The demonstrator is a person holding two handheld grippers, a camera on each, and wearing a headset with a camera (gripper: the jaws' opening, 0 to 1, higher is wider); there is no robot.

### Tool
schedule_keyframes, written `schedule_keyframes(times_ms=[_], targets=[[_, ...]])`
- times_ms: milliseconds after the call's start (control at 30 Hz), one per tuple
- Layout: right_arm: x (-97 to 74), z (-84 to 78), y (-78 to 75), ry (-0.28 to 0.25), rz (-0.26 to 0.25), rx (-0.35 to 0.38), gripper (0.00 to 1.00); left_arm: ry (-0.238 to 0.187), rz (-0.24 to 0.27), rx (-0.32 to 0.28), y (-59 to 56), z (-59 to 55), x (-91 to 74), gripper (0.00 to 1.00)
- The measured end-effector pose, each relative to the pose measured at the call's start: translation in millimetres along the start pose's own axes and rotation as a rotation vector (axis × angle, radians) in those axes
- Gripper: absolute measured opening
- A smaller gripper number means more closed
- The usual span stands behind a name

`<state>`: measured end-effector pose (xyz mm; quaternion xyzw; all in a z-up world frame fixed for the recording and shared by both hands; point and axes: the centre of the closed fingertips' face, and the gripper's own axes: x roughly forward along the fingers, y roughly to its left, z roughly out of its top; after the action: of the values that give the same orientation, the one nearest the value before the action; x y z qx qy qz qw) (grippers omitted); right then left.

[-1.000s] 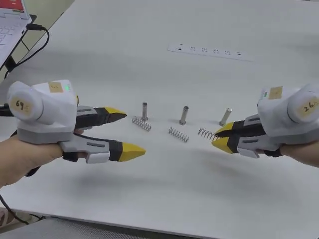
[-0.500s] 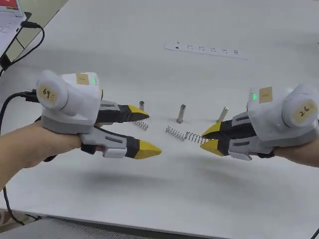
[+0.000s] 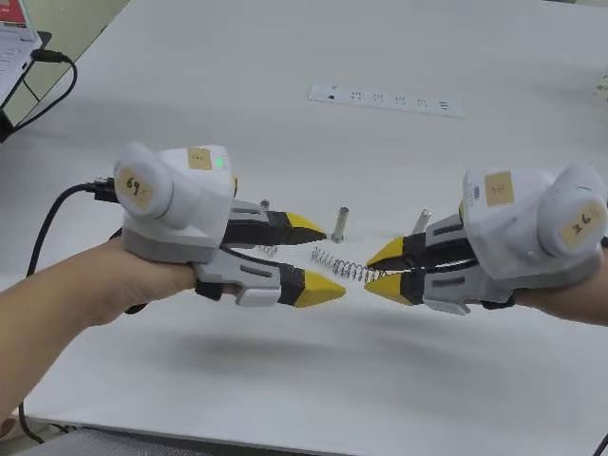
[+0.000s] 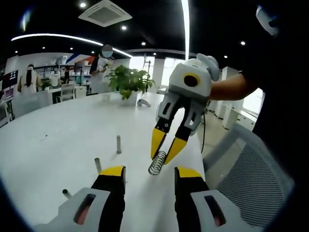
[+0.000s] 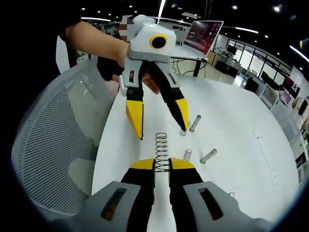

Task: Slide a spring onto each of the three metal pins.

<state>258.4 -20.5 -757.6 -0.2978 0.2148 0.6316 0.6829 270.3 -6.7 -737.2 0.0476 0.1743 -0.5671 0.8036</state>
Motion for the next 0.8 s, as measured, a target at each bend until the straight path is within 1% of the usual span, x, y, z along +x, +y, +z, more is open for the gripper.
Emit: schedule_keyframes(times_ms=[100, 200, 333, 467, 600, 700, 800], targets=[[-0.7, 1.4, -1.1, -0.007, -0.002, 0.000, 0.08, -0.004, -0.016, -0.002, -2.5, 1.9, 3.9, 0.30], [-1.3, 2.1, -1.8, -0.006, -0.001, -0.009, 0.08, 0.000, -0.033, 0.001, -6.1, 0.7, 7.5, 0.26], [-1.7, 4.6, -0.2, -0.009, 0.007, -0.020, 0.08, 0.000, -0.049, 0.012, -10.5, 0.4, 10.2, 0.23], [-1.3, 6.5, 1.4, -0.009, 0.014, -0.038, 0.08, 0.000, -0.057, 0.019, -13.1, 0.2, 11.6, 0.18], [-1.5, 7.9, 2.3, -0.007, 0.017, -0.053, 0.08, -0.017, -0.062, 0.017, -15.6, 2.4, 12.7, 0.11], [-2.6, 10.5, 3.0, -0.017, 0.021, -0.052, 0.08, -0.015, -0.063, 0.018, -17.2, 0.3, 13.8, 0.09], [-3.3, 10.6, 4.2, -0.016, 0.024, -0.058, 0.08, -0.019, -0.061, 0.020, -17.8, -0.3, 13.3, 0.07]])
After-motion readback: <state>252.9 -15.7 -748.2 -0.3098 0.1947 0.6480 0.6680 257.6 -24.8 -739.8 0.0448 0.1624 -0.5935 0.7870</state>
